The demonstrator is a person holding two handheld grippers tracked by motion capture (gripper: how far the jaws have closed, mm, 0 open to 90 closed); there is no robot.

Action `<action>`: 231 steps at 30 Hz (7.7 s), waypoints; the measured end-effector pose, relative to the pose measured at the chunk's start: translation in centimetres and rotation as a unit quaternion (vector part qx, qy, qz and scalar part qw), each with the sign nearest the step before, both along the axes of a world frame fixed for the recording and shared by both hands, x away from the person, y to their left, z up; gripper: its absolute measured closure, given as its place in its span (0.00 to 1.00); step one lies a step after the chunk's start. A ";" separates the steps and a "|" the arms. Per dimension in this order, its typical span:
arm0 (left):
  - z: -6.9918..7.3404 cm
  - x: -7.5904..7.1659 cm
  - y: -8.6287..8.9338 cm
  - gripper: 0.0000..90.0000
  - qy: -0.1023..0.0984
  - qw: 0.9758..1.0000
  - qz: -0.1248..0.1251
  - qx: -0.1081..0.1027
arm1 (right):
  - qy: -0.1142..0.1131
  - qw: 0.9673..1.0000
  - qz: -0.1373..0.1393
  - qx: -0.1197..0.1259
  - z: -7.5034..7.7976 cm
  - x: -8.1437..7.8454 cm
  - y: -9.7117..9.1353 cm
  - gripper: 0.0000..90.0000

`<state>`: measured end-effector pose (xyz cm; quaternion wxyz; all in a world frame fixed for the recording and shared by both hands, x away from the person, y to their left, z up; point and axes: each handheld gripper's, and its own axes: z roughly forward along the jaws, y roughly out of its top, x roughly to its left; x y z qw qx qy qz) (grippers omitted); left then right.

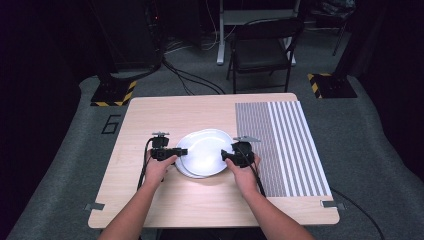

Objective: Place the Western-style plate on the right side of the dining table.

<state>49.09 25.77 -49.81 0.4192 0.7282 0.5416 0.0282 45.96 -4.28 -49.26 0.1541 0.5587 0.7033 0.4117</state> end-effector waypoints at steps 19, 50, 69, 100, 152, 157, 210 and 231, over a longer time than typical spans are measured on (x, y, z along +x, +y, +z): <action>-0.4 -0.2 -2.6 0.67 -0.017 0.999 -0.028 0.001 | 0.008 1.000 -0.003 -0.010 0.9 -0.9 -2.7 0.48; -0.8 -0.4 -4.3 0.57 -0.022 0.999 -0.028 0.014 | 0.014 1.000 -0.005 -0.021 -0.1 -2.0 -4.1 0.61; -0.8 -1.0 -5.3 0.57 -0.012 1.000 -0.027 -0.001 | 0.035 0.998 -0.055 0.010 -0.9 -2.7 -3.1 0.48; 0.8 -0.6 -6.2 0.63 -0.028 0.999 -0.019 0.009 | 0.044 0.997 -0.058 0.037 0.1 -2.7 -4.7 0.58; 3.6 0.4 -9.4 0.63 -0.044 0.998 -0.038 -0.002 | 0.034 0.993 -0.081 0.076 3.8 -2.9 -8.1 0.56; 3.8 0.5 -9.4 0.63 -0.042 0.998 -0.039 0.003 | 0.027 0.993 -0.080 0.077 4.1 -2.7 -8.1 0.55; 4.0 1.2 -13.7 0.63 -0.039 0.996 -0.082 0.004 | 0.010 0.988 -0.128 0.087 4.7 -4.2 -11.7 0.54; 4.4 2.0 -17.2 0.64 -0.044 0.994 -0.103 -0.003 | 0.007 0.984 -0.155 0.086 4.8 -4.9 -14.5 0.55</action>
